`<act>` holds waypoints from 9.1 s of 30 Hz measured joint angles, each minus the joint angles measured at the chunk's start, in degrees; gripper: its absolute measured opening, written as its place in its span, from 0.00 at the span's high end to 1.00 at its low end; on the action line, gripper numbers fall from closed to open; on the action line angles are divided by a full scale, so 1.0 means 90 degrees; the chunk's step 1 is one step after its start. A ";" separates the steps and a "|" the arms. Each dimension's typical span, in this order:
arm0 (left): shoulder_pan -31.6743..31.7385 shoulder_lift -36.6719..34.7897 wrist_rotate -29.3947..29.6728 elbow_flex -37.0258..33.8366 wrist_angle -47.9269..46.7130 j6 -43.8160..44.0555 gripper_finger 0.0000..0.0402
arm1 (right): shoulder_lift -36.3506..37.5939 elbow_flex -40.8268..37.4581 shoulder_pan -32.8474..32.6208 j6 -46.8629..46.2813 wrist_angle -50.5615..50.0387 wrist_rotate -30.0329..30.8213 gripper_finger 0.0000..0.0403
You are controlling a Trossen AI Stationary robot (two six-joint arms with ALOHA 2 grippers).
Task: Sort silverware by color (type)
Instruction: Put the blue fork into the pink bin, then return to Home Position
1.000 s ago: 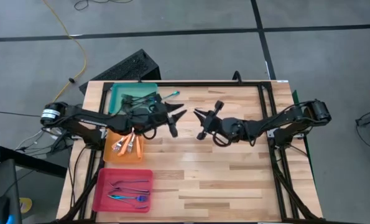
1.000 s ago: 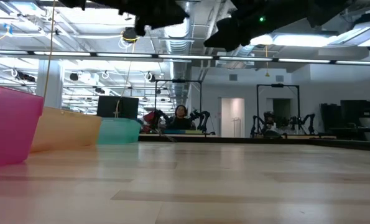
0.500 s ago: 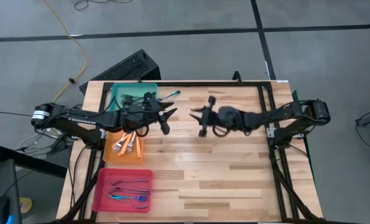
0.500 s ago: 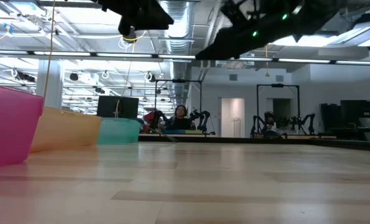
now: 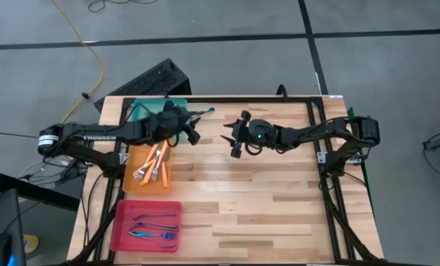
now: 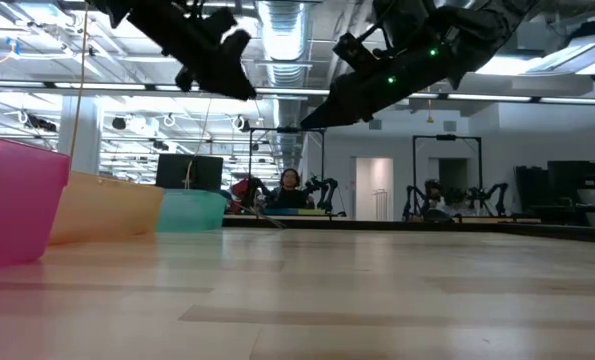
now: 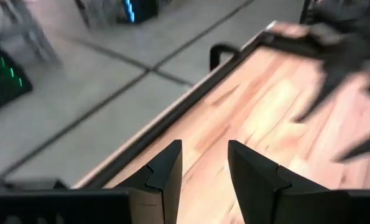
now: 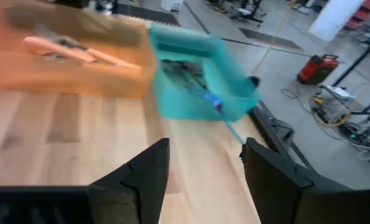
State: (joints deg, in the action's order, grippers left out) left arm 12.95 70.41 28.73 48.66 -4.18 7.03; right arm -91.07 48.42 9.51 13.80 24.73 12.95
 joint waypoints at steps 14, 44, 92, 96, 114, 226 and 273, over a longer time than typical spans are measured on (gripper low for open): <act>0.1184 0.0688 -0.1162 0.0582 -0.1379 -0.0473 0.71 | -0.0342 0.0135 0.0141 0.0233 0.0164 0.0027 0.46; 0.1568 0.4595 -0.0976 0.4610 -0.5795 -0.1229 0.47 | 0.0199 0.0125 -0.0236 0.0049 -0.2529 -0.0648 0.46; 0.1503 0.5377 -0.0496 0.5025 -0.6041 -0.1401 1.00 | 0.0194 0.0125 -0.0516 -0.0518 -0.2759 -0.0645 0.61; 0.1436 0.5374 -0.0476 0.5583 -0.6325 -0.1409 1.00 | 0.0194 0.0125 -0.0672 -0.0556 -0.2926 -0.0662 0.61; -0.0049 0.4397 0.0065 0.9141 -0.9373 -0.0246 1.00 | 0.0192 0.0120 -0.1269 -0.0885 -0.3656 -0.0662 0.62; -0.8243 0.1580 -0.2786 -0.1120 -0.2410 0.6405 0.84 | 0.0192 0.0108 -0.1340 -0.1035 -0.3528 -0.0748 0.62; -0.6822 -0.3595 0.0110 -0.1129 -0.1238 0.5380 0.61 | 0.2350 0.1896 -0.2097 0.0358 -0.4547 0.0054 0.62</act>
State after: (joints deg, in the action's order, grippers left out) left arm -48.45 38.05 29.72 38.50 -15.32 55.45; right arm -69.91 65.48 -9.37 17.02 -16.20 13.44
